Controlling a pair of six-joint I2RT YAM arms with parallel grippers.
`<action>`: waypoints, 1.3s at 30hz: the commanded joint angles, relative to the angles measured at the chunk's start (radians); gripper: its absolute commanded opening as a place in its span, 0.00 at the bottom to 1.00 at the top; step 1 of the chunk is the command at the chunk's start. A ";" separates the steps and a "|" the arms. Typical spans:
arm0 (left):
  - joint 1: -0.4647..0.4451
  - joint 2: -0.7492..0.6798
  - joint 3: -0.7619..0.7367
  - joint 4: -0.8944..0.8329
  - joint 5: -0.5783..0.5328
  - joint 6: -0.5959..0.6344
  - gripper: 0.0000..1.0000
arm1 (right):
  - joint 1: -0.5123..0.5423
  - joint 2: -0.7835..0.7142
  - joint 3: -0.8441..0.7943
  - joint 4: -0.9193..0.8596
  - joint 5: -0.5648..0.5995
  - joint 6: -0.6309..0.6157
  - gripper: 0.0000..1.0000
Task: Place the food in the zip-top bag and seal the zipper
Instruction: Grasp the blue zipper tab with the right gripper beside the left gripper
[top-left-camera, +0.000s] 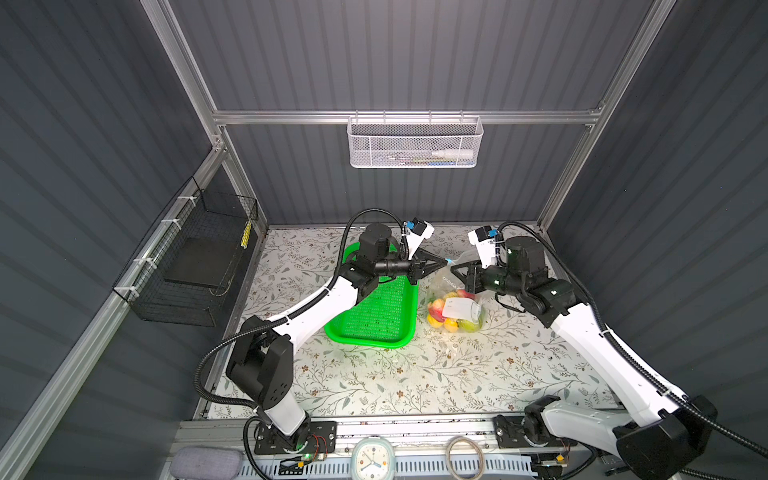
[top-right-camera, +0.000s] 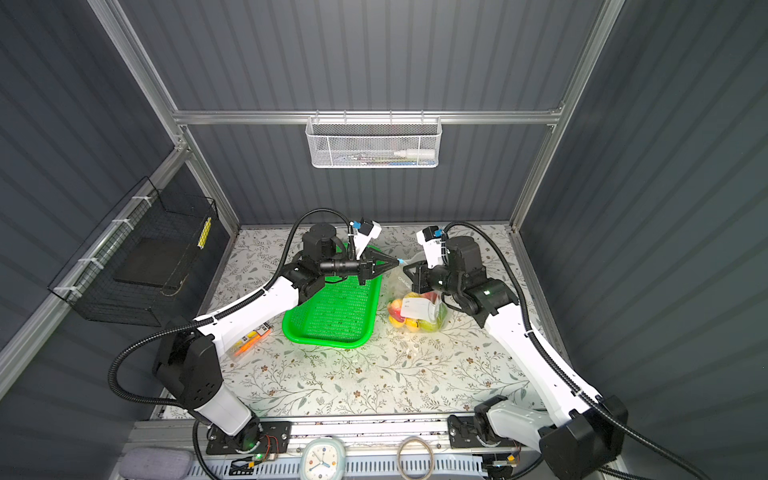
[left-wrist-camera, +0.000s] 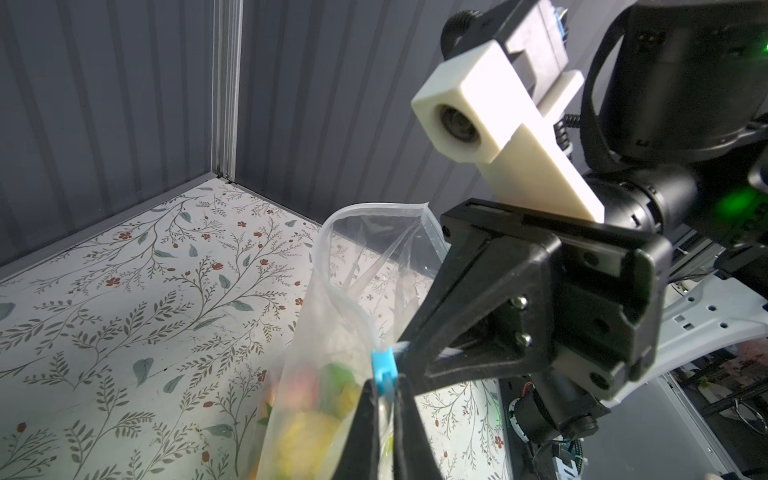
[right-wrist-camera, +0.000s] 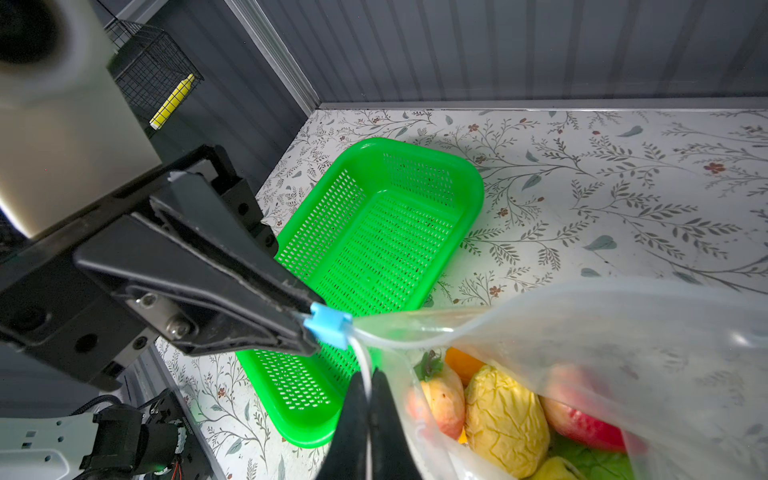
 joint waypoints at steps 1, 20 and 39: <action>-0.004 -0.019 0.015 -0.021 -0.011 0.023 0.07 | 0.002 -0.016 0.028 -0.008 0.003 -0.012 0.00; -0.004 -0.022 0.018 -0.014 -0.029 0.012 0.06 | 0.001 -0.007 0.032 -0.008 0.001 -0.017 0.00; -0.004 0.009 0.066 -0.078 0.058 0.064 0.00 | -0.008 -0.078 0.102 -0.127 -0.108 -0.423 0.51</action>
